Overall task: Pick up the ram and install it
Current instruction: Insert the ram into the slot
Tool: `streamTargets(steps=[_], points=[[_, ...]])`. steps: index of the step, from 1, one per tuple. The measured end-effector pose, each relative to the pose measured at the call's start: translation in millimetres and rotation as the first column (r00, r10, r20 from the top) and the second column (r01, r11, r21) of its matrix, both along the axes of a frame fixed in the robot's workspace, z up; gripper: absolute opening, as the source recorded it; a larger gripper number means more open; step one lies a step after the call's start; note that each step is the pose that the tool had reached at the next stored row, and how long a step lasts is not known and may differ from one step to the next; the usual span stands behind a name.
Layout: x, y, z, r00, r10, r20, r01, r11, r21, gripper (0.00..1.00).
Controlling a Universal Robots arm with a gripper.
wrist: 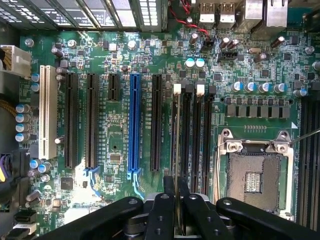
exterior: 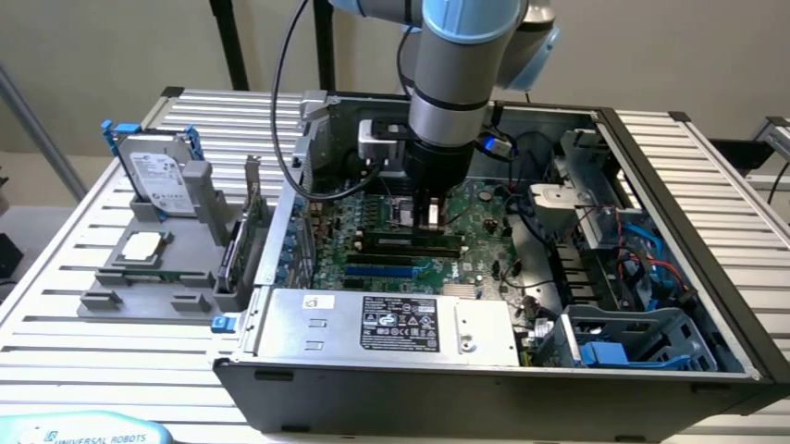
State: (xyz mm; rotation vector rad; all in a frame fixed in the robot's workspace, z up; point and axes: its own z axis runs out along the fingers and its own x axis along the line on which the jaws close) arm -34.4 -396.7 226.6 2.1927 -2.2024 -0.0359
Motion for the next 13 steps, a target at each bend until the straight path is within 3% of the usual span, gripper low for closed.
streamTargets(steps=[13], points=[[-0.5,0.5,-2.2,1.0,0.0,0.0,0.0,1.0,-0.0001,0.13]])
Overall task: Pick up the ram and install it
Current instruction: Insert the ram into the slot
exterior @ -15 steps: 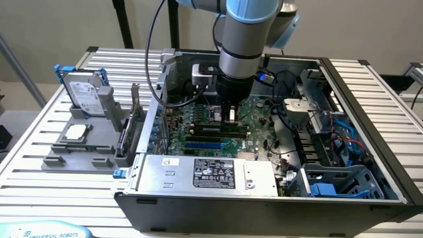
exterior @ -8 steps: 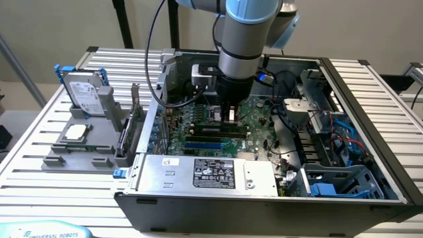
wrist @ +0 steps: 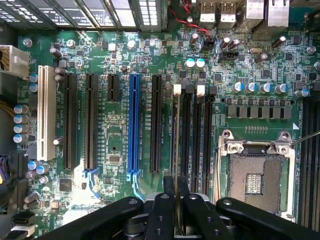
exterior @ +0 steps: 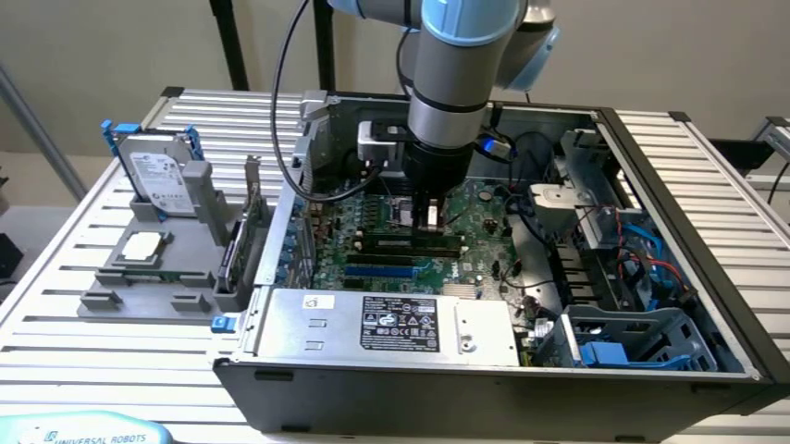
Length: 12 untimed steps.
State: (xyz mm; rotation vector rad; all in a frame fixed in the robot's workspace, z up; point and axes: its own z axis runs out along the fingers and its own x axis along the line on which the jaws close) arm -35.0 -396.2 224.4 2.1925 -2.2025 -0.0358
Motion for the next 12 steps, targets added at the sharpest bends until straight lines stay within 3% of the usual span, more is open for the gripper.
streamTargets(steps=[12], points=[[-0.2,1.5,-2.9,1.0,0.0,-0.0001,0.0,1.0,-0.0036,0.13]])
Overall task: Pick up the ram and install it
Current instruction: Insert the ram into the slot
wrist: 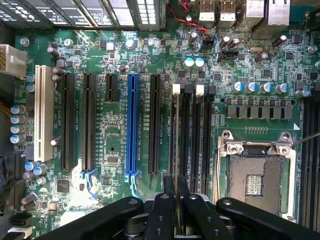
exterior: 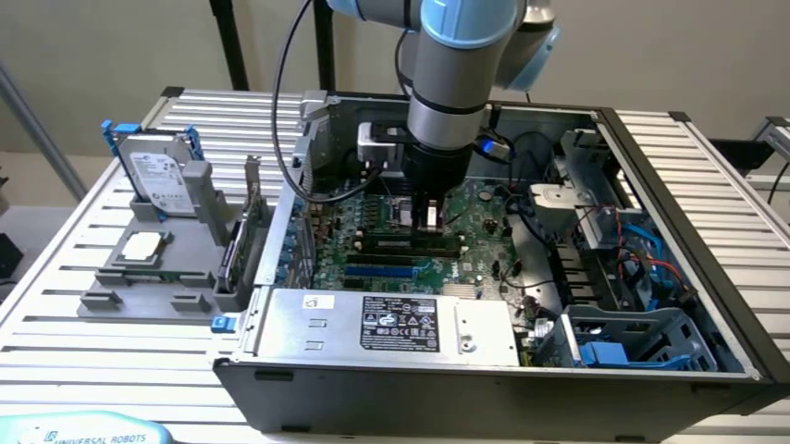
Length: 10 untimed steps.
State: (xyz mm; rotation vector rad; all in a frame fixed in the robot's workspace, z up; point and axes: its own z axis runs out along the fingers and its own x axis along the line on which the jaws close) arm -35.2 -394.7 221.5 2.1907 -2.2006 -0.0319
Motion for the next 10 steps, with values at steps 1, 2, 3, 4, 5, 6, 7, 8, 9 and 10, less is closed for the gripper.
streamTargets(steps=[1,2,3,4,5,6,7,8,9,10], points=[[0.0,0.0,-0.1,1.0,0.0,0.0,0.0,1.0,-0.0002,0.13],[0.0,0.0,-0.1,1.0,0.0,-0.0001,0.0,1.0,-0.0003,0.13],[0.0,0.0,-0.2,1.0,0.0,0.0,0.0,1.0,-0.0002,0.13],[0.0,0.0,-0.2,1.0,0.0,0.0,0.0,1.0,0.0,0.15],[0.0,0.0,-0.1,1.0,0.0,0.0001,0.0,1.0,0.0002,0.15],[0.0,0.0,0.7,1.0,0.0,-0.0001,0.0,1.0,0.0002,0.15],[0.0,0.0,2.4,1.0,0.0,-0.0007,0.0,1.0,0.0001,0.22],[-0.1,0.0,5.1,1.0,0.0,-0.0012,0.0,1.0,0.0001,0.22],[0.0,0.0,8.5,1.0,0.0,-0.0014,0.0,1.0,0.0001,0.22],[-0.1,0.0,11.9,1.0,0.0,-0.0015,0.0,1.0,0.0,0.22]])
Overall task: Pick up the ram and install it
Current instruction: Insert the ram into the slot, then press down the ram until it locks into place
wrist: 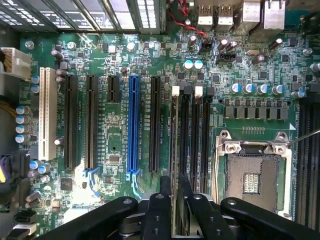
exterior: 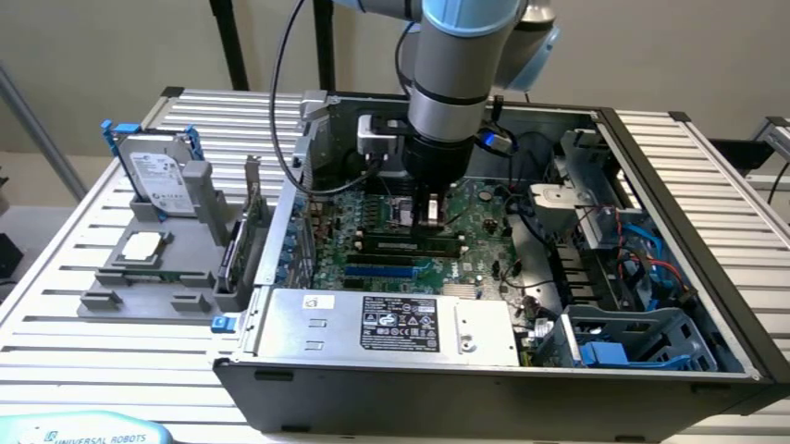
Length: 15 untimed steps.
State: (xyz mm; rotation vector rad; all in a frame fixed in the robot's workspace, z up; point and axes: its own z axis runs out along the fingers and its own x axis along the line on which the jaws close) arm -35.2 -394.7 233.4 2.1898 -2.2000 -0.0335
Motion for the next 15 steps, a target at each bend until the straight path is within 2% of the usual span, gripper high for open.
streamTargets(steps=[4,5,15], points=[[-1.6,0.0,8.5,1.0,0.0,0.0,0.0,1.0,0.0,0.22],[-2.3,0.0,8.6,1.0,0.0,0.0001,0.0,1.0,0.0002,0.13],[-2.6,0.0,8.7,1.0,0.0,0.0,0.0,1.0,0.0001,0.11]])
